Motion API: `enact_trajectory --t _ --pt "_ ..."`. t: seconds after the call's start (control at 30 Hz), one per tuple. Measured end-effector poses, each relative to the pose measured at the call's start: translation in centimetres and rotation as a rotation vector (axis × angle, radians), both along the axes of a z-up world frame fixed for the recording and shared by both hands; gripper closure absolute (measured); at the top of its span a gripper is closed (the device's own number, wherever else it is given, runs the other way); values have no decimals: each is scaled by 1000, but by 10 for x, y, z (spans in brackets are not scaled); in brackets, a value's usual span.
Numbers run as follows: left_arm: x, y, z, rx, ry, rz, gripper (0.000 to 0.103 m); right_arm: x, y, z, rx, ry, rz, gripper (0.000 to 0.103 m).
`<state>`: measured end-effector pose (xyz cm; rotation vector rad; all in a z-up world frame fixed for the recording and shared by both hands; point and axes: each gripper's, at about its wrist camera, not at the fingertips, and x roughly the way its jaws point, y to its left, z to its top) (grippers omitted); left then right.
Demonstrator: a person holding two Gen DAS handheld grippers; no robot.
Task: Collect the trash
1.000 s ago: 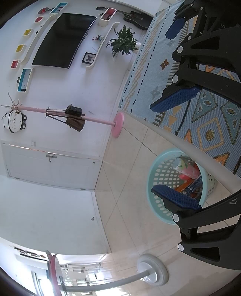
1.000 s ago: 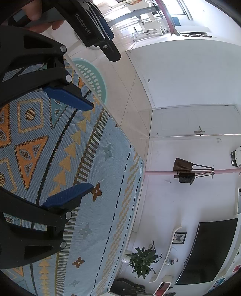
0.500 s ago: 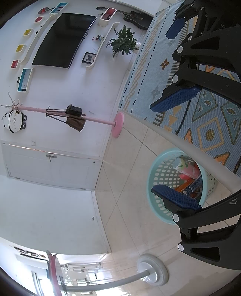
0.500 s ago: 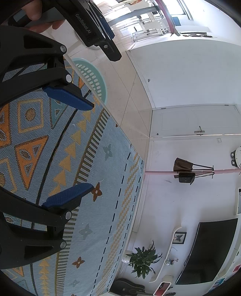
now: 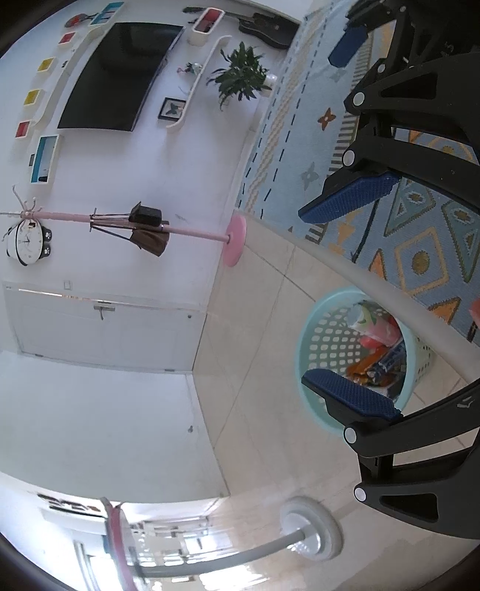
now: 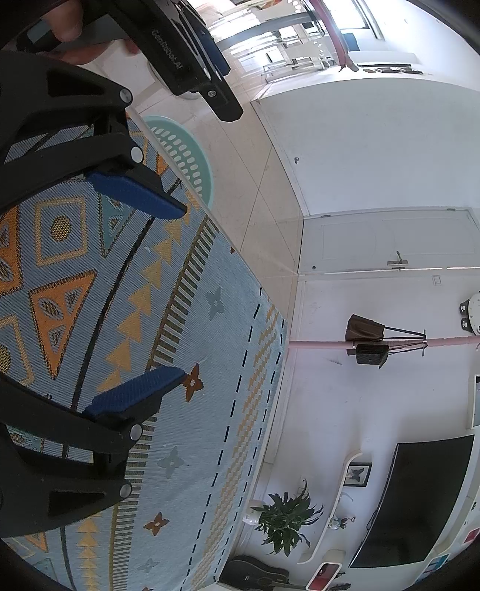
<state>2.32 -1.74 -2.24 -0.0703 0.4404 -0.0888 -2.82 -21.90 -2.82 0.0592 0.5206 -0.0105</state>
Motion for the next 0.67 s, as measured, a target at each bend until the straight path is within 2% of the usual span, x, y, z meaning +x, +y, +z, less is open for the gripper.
enact_trajectory --t 0.1,0.13,0.3,0.67 --pt "-2 -5 3 33 -15 18 9 0 0 0 -1 -1 0 22" --pt "-3 -7 3 47 -23 21 7 0 0 0 0 0 1 22" --pt "-3 -12 5 79 -40 17 7 0 0 0 1 0 1 21" --pt "2 -4 -3 37 14 7 7 0 0 0 1 0 -1 20"
